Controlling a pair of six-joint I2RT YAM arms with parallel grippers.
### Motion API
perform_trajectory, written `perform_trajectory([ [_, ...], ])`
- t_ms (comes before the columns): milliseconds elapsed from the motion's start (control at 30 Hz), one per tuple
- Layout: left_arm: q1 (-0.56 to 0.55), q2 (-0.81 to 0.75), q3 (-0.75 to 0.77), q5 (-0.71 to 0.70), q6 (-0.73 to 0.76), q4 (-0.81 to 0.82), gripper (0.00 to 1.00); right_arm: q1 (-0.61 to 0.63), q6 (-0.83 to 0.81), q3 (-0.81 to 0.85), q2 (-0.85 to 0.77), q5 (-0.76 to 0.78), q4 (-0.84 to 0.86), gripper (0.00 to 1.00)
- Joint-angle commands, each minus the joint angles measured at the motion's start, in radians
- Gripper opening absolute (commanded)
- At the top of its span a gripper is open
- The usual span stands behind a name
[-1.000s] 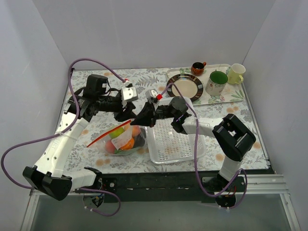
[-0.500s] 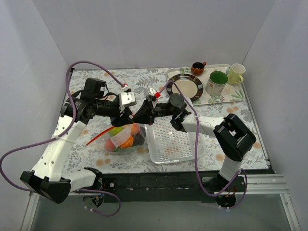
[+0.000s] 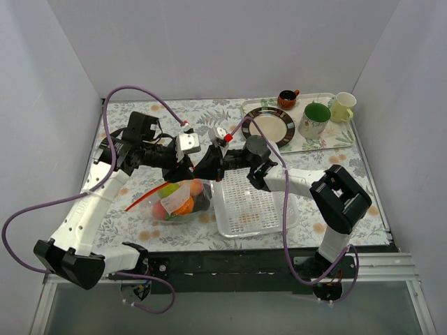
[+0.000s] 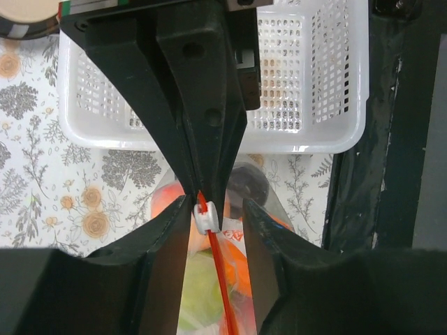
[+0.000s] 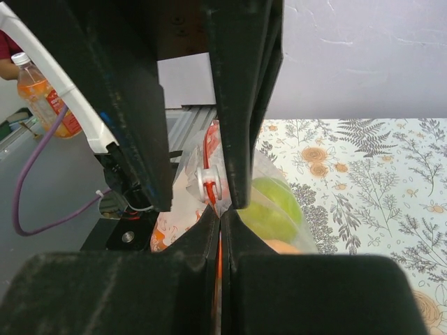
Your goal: Open the zip-top bag and remove the fake food
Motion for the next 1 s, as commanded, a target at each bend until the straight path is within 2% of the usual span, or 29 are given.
perform_trajectory([
  [0,-0.004,-0.038,-0.010,-0.017,-0.015,0.030,0.40,-0.001,0.005,0.052,-0.037,-0.004,0.062,0.01],
  [100,-0.005,-0.052,-0.016,-0.021,-0.001,0.029,0.30,-0.001,0.010,0.053,-0.034,-0.005,0.062,0.01],
  [133,-0.004,-0.043,-0.011,-0.018,0.002,0.024,0.23,-0.001,0.013,0.055,-0.034,-0.005,0.067,0.01],
  [167,-0.004,-0.038,0.001,-0.017,0.005,0.009,0.19,-0.001,0.014,0.055,-0.034,-0.005,0.067,0.01],
  [367,-0.004,-0.036,-0.005,-0.026,0.016,0.009,0.04,-0.004,0.011,0.052,-0.043,-0.005,0.059,0.01],
  [567,-0.004,-0.045,-0.024,-0.072,0.026,0.015,0.01,-0.013,0.008,0.053,-0.049,-0.004,0.051,0.01],
  [833,-0.004,-0.128,-0.088,-0.285,0.014,0.125,0.00,-0.062,0.053,0.064,-0.049,0.022,0.079,0.01],
  [967,-0.004,-0.113,-0.091,-0.331,0.017,0.053,0.00,-0.101,0.126,0.078,-0.028,0.058,0.156,0.01],
])
